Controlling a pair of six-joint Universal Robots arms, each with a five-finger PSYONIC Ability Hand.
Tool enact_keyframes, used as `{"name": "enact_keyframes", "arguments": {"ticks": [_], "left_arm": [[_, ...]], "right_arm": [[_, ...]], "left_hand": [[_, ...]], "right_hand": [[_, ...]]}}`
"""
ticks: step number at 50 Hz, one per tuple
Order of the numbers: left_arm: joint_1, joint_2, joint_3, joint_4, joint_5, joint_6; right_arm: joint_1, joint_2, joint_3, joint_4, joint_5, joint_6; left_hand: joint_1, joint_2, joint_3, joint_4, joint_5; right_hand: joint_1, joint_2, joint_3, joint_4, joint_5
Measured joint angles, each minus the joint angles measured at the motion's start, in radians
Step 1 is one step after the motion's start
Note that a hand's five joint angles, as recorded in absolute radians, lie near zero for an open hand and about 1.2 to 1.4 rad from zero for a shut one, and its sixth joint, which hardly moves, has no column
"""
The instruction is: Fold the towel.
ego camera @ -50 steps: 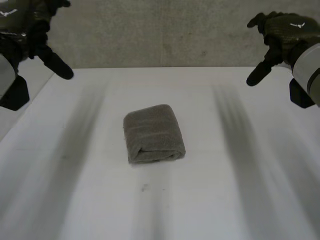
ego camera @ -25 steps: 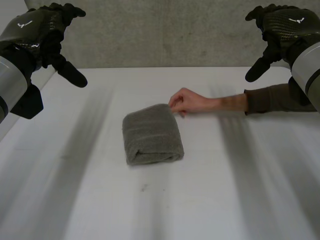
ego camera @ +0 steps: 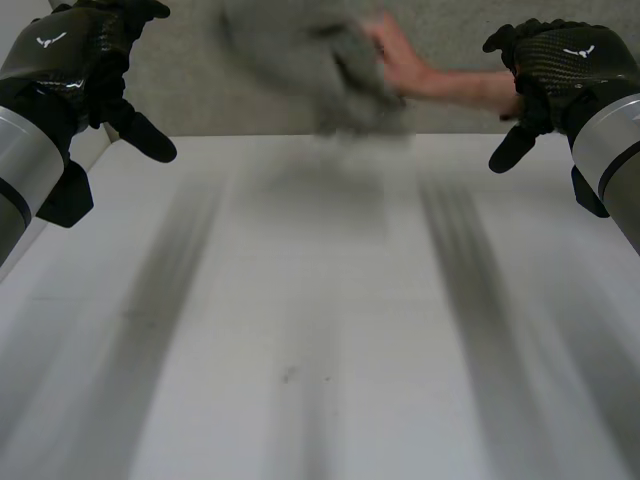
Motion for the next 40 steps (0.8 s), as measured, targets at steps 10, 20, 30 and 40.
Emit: {"name": "enact_keyframes", "arguments": {"ticks": [10,20,30,40], "left_arm": [[0.001,0.001,0.0,0.006,0.0,0.002],[0.001,0.001,-0.001,0.006,0.0,0.002],[0.001,0.002,-0.002,0.006,0.0,0.002],[0.001,0.003,-0.002,0.006,-0.001,0.001]], "right_arm": [[-0.002,0.001,0.001,0.0,-0.001,-0.021],[-0.001,0.002,0.005,-0.004,-0.002,-0.023],[0.0,0.002,0.007,-0.005,-0.002,-0.022],[0.0,0.001,0.013,-0.007,-0.003,-0.024]], "left_hand": [[0.0,0.0,0.0,0.0,0.0],[0.0,0.0,0.0,0.0,0.001],[0.0,0.0,0.0,0.0,0.001],[0.0,0.0,0.0,0.0,0.001]], "right_hand": [[0.0,0.0,0.0,0.0,0.0],[0.0,0.0,0.0,0.0,0.0],[0.0,0.0,0.0,0.0,0.0],[0.0,0.0,0.0,0.0,0.0]]}}
